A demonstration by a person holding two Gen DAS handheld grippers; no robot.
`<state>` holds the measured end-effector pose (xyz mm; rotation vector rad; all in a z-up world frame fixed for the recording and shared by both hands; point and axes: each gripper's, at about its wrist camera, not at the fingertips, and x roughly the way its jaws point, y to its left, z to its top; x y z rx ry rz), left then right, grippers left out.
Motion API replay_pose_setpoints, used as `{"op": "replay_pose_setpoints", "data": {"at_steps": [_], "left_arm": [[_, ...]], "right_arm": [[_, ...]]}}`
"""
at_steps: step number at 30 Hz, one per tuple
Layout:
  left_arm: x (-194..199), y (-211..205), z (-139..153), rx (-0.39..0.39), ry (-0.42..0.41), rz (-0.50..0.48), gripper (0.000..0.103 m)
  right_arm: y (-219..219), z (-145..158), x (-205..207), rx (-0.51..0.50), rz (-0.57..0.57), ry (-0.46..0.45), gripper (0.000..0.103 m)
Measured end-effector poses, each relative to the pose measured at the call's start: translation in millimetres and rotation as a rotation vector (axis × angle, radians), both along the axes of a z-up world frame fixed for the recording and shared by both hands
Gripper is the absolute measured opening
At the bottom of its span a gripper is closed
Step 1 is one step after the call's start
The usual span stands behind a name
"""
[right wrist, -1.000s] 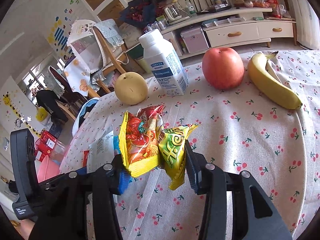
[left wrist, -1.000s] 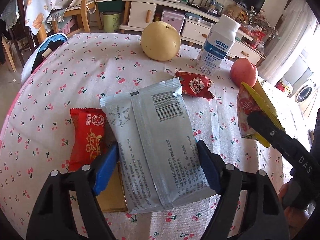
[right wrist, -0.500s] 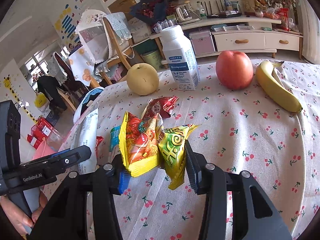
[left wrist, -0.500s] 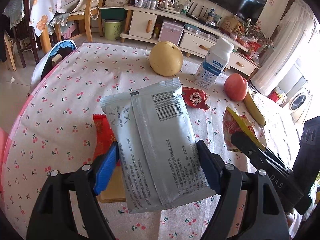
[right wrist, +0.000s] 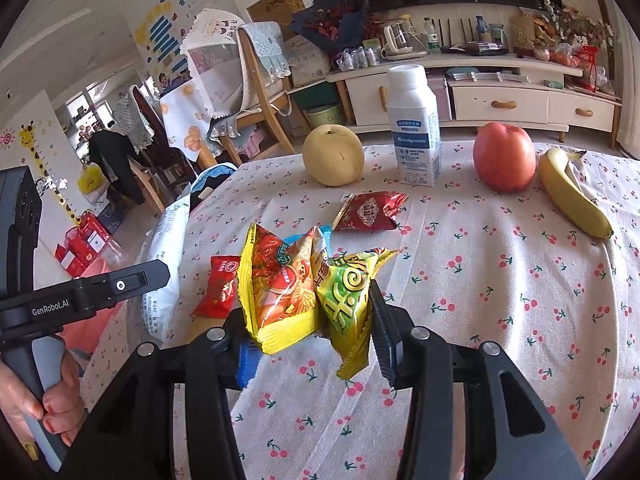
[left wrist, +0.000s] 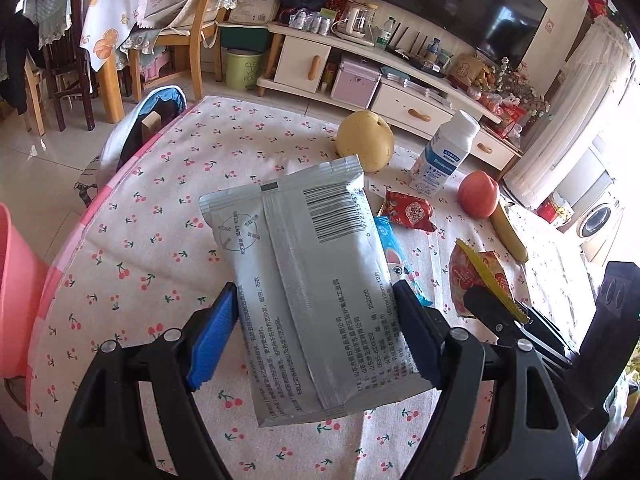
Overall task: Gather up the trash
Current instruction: 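Lift and carry the foil packet and yellow bags with both tools over the pink bucket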
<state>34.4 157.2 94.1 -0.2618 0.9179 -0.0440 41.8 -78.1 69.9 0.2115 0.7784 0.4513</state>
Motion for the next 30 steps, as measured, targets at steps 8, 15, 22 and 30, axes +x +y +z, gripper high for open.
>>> {"op": "replay_pose_setpoints", "data": {"at_steps": [8,15,22,30], "left_arm": [[-14.7,31.4,9.8,-0.003,-0.014,0.03,0.078],[-25.6,60.1,17.7,0.0,-0.015,0.065,0.078],[-37.0,94.8,29.8,0.012,-0.021,0.116,0.078],[-52.4,156.5,40.7,0.034,-0.015,0.246,0.078]], "right_arm": [[28.1,8.4,-14.2,-0.002,0.042,-0.008,0.047],[58.2,11.6,-27.5,-0.014,0.089,-0.008,0.047],[94.7,13.9,-38.1,0.002,0.146,0.004,0.048],[151.5,26.4,-56.5,0.002,0.229,-0.02,0.048]]}}
